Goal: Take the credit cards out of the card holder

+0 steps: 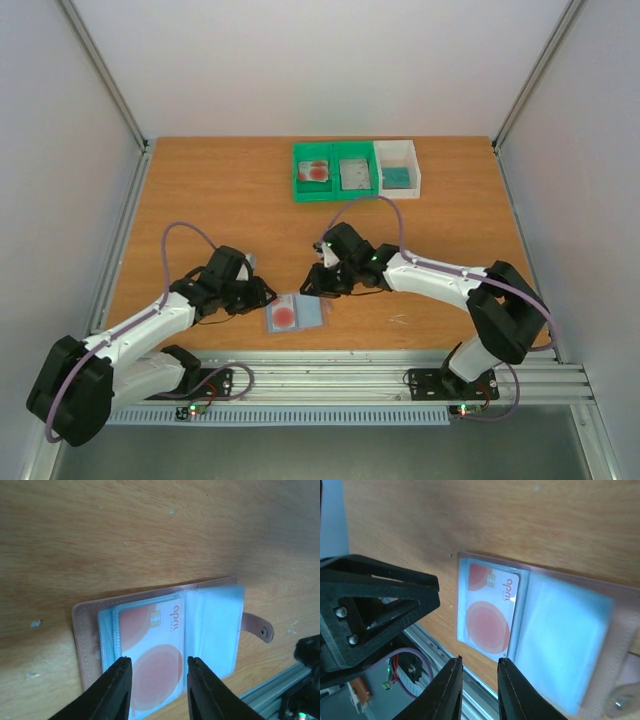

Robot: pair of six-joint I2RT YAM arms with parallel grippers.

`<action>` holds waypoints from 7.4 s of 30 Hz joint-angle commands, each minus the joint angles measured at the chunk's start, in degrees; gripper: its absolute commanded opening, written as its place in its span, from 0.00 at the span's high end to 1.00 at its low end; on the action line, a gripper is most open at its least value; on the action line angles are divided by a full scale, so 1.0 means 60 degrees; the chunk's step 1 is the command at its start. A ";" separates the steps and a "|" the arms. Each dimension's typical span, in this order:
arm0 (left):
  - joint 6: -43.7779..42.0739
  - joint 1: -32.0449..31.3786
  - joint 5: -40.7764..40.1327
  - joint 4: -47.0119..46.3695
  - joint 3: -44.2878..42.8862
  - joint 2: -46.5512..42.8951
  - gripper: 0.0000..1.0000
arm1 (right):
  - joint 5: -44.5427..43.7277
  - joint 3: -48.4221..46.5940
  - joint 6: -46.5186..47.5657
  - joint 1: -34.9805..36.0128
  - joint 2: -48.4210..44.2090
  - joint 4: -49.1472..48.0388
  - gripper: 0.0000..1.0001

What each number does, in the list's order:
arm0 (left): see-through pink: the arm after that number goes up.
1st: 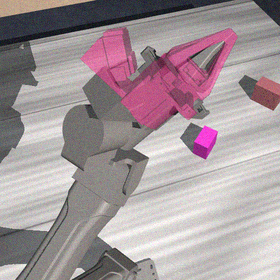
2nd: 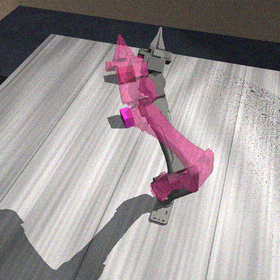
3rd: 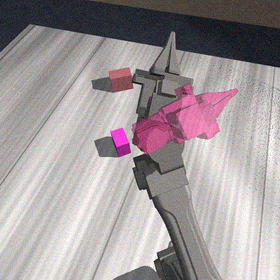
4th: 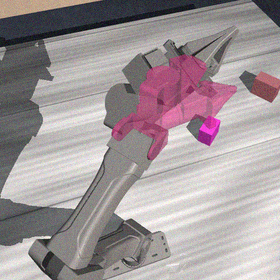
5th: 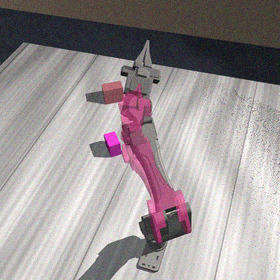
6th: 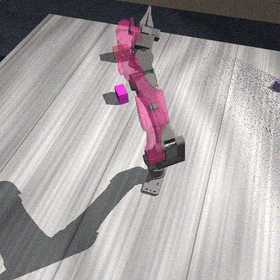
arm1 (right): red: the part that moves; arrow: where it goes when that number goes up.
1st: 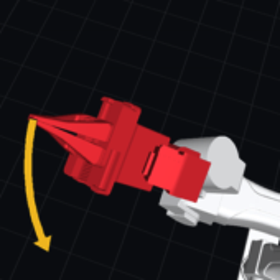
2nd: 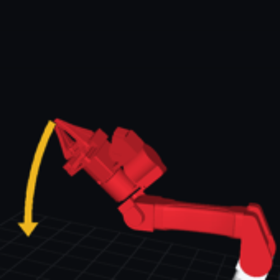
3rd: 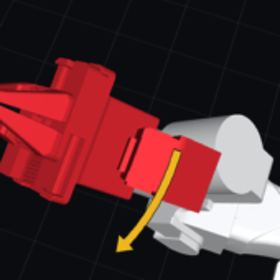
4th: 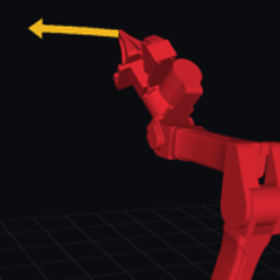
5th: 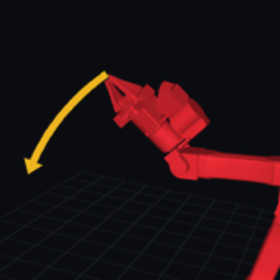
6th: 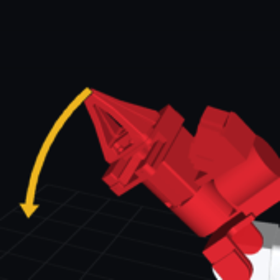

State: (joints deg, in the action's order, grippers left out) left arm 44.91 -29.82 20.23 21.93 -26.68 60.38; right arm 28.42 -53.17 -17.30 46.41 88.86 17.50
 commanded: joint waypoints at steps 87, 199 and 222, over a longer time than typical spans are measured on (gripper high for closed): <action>0.0245 0.0063 0.0278 -0.1787 0.1009 0.0894 0.85 | -0.0302 0.0132 0.1092 0.0235 0.0714 -0.0409 0.99; 0.2727 0.0122 0.6253 -0.7025 0.1583 -0.3946 0.94 | 0.5906 -0.0472 0.3537 -0.0383 -0.3199 0.1769 0.98; 0.3223 0.0122 0.3160 -0.7398 0.1643 -0.4007 1.00 | 0.2380 0.3014 -0.3695 -0.0397 -0.3989 -0.6414 0.64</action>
State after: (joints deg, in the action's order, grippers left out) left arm 63.83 -29.30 43.90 -19.03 -15.42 37.78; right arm 45.87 -38.13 -26.52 43.72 64.86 -5.17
